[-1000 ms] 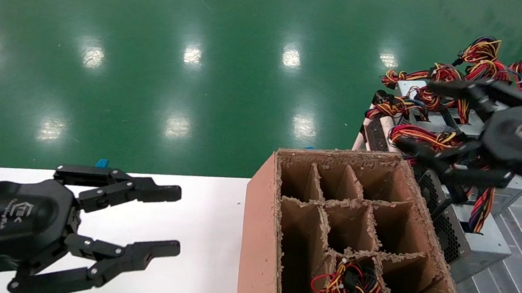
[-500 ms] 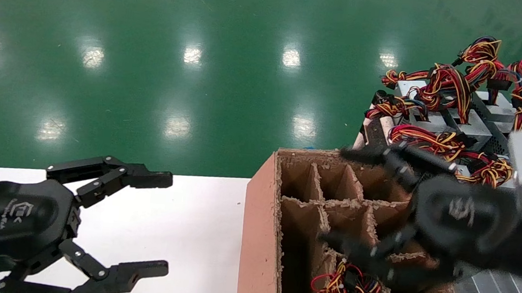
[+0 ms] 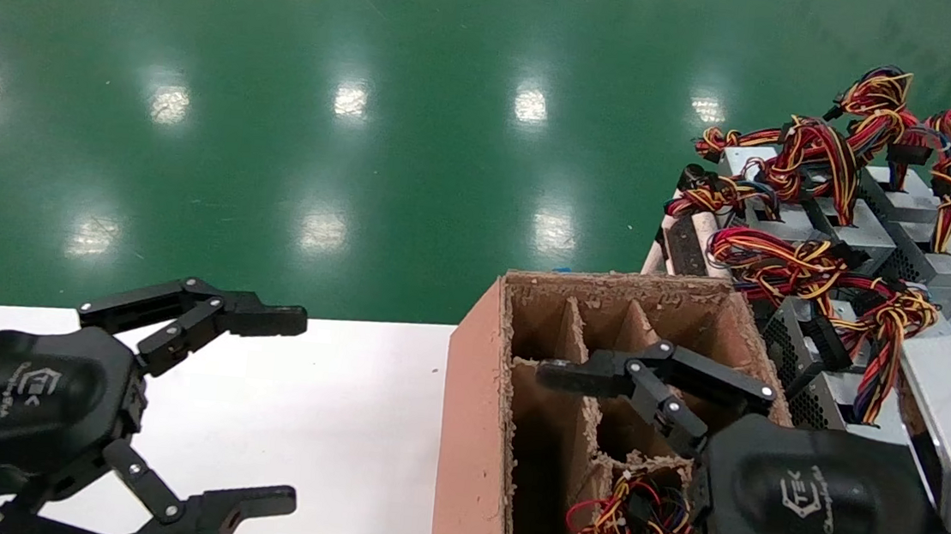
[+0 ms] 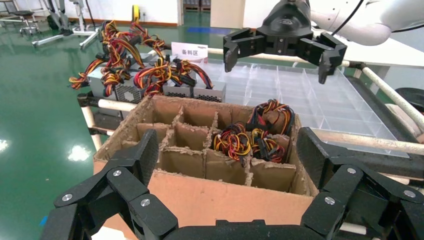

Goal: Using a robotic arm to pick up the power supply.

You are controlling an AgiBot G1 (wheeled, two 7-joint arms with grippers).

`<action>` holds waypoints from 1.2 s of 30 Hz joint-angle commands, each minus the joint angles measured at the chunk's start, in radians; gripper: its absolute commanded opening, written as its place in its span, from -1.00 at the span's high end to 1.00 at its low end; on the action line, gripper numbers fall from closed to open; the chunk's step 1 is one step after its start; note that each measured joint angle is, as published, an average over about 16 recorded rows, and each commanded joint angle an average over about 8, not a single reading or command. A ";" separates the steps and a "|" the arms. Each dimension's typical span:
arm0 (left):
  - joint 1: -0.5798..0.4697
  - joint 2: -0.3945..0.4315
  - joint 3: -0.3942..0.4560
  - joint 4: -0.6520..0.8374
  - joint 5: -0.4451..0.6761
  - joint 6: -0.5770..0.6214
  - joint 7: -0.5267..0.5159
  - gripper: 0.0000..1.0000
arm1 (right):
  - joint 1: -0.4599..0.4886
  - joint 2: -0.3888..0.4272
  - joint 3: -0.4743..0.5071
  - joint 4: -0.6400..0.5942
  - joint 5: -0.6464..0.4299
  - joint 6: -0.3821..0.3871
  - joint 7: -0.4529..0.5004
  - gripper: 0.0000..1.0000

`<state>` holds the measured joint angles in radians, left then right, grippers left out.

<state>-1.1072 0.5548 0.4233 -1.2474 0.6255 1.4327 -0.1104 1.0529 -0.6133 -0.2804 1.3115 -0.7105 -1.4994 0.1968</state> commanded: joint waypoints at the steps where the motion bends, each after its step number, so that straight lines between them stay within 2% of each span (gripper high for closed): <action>1: 0.000 0.000 0.000 0.000 0.000 0.000 0.000 -1.00 | 0.000 0.000 0.000 0.000 0.001 0.000 -0.001 -1.00; 36: 0.000 0.000 0.000 0.000 0.000 0.000 0.000 -1.00 | 0.022 0.002 0.001 -0.028 -0.020 0.004 -0.009 -1.00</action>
<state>-1.1072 0.5548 0.4233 -1.2474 0.6255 1.4328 -0.1104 1.0746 -0.6110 -0.2795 1.2834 -0.7307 -1.4955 0.1874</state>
